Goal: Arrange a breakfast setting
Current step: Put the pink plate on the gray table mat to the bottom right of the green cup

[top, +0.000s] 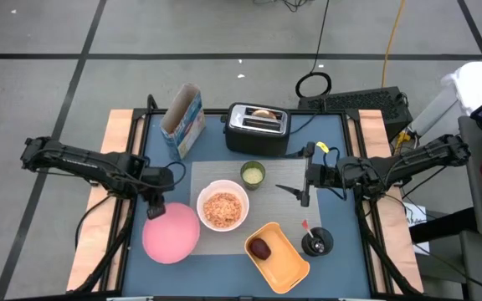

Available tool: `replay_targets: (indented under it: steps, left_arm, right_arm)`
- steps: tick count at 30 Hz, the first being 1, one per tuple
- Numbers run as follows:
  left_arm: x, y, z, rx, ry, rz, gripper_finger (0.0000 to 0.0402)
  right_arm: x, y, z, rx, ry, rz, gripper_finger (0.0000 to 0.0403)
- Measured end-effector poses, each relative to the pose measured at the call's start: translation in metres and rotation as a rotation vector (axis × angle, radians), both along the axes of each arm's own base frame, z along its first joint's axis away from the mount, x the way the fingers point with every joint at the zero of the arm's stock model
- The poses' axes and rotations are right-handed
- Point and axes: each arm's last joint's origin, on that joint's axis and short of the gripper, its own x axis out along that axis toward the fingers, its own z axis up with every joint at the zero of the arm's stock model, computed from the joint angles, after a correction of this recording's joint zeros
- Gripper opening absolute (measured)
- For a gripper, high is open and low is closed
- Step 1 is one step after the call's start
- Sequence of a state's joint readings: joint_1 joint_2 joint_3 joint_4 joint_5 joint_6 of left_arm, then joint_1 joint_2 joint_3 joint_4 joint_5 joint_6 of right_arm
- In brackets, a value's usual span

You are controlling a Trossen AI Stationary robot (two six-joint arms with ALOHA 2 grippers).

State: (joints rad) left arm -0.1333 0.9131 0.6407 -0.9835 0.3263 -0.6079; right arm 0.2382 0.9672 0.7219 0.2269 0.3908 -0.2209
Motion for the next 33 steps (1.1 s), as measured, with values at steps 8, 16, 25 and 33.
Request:
replay_targets:
  steps: [8,16,25,33]
  left_arm:
    - [0.023,-0.004,0.011,-0.119,-0.223,0.068,0.0007]
    - [0.050,-0.005,0.037,-0.196,-0.558,0.252,0.0007]
    - [0.076,0.000,0.053,-0.180,-0.834,0.387,0.0007]
    - [0.132,0.015,0.052,-0.087,-0.801,0.432,0.0007]
  right_arm:
    - [0.000,0.000,0.000,0.000,0.000,0.000,0.0389]
    - [0.000,0.000,0.000,0.098,-0.015,-0.009,0.0389]
    - [-0.013,-0.003,0.013,0.138,-0.087,-0.007,0.0389]
    - [-0.044,-0.011,0.035,0.363,-0.237,0.001,0.0389]
